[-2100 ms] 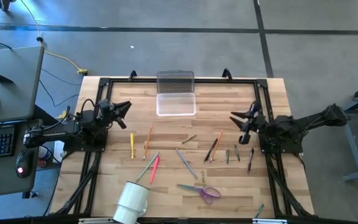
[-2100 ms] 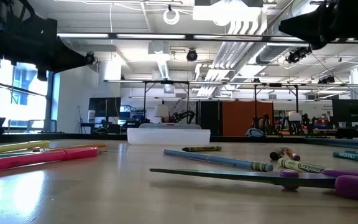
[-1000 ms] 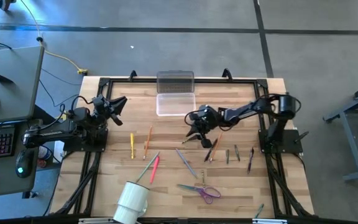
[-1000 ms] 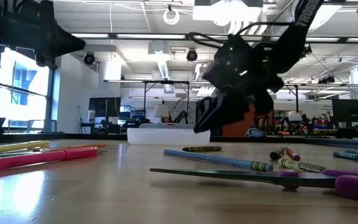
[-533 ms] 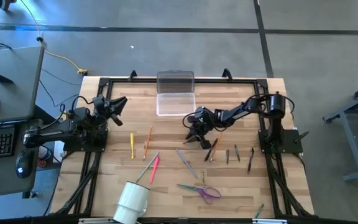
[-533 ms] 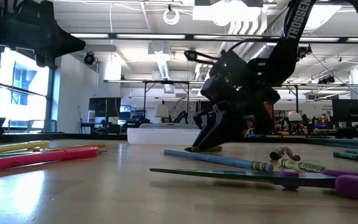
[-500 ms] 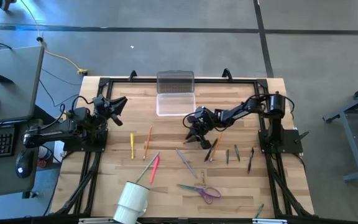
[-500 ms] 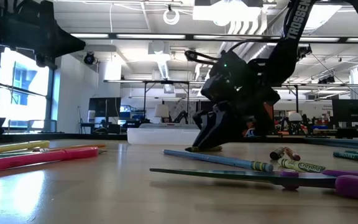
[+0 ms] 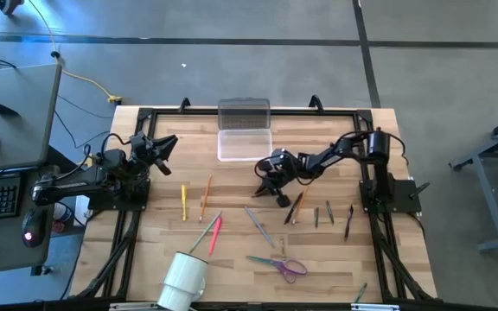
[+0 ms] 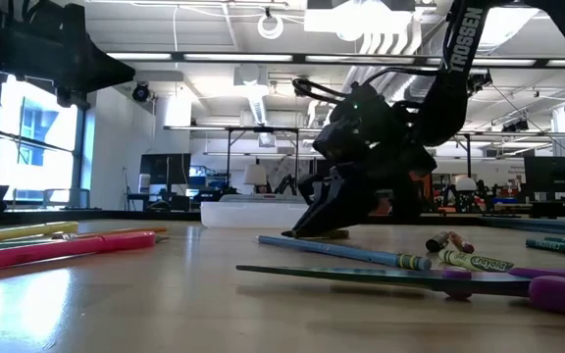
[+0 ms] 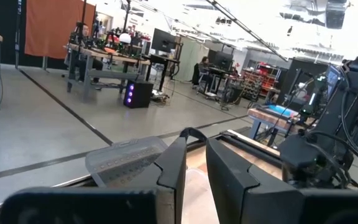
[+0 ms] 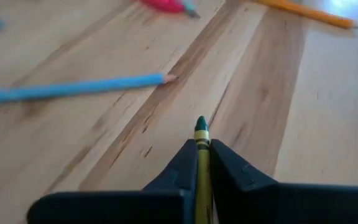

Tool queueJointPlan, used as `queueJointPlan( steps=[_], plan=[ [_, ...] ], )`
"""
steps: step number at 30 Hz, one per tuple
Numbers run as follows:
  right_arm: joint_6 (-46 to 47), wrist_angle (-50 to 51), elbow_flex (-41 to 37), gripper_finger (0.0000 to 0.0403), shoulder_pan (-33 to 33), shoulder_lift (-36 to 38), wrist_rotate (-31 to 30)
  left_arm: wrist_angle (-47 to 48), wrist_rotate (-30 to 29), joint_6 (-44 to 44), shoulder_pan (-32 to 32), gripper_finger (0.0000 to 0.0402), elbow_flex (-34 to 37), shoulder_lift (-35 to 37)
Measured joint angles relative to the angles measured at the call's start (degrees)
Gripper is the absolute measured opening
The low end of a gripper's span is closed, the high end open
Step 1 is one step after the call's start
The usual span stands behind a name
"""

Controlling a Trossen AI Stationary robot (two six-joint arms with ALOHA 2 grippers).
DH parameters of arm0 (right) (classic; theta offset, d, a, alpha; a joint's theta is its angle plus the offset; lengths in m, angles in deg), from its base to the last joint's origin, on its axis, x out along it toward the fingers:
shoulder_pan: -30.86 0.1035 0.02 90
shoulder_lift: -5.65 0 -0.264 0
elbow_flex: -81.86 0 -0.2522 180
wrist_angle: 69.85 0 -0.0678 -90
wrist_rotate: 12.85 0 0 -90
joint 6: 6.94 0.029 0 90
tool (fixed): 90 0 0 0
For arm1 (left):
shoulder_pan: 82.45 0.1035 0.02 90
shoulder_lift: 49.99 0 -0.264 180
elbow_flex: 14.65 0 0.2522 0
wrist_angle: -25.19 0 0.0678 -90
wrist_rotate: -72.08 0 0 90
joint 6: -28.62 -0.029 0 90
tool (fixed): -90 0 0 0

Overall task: Pick & place school supplies into a supply box
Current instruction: Put the top green crayon into the supply box

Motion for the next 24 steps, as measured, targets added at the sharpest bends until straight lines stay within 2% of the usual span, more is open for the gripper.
queueJointPlan(
  steps=[4,6,8,11,14,18,24],
  plan=[
    [2.4,-14.6,0.4,0.0023,0.1,1.2,-2.0,0.0,0.0,0.0,0.0,0.0097,0.0,0.0],
    [0.6,-18.8,1.5,0.0015,-0.3,1.8,-6.1,0.1,0.0,0.0,0.0,0.0097,0.0,0.0],
    [-0.1,-18.9,3.4,0.0008,-0.8,2.0,-13.0,0.2,0.0,0.0,0.0,0.0097,0.0,0.0],
    [0.2,-15.0,8.1,0.0007,-2.7,2.1,-23.1,0.3,0.0,-0.1,0.0,0.0097,0.0,0.0],
    [-1.0,-1.9,13.8,0.0016,-5.2,2.1,-27.8,0.5,0.0,-0.1,0.0,0.0097,0.0,0.0],
    [0.3,14.5,19.8,0.0020,-8.3,0.8,-28.2,1.0,0.0,0.0,0.0,0.0097,0.0,0.0],
    [0.5,15.8,20.7,0.0014,-9.6,-1.1,-28.3,1.3,-0.1,0.0,0.0,0.0097,0.0,0.0]
  ],
)
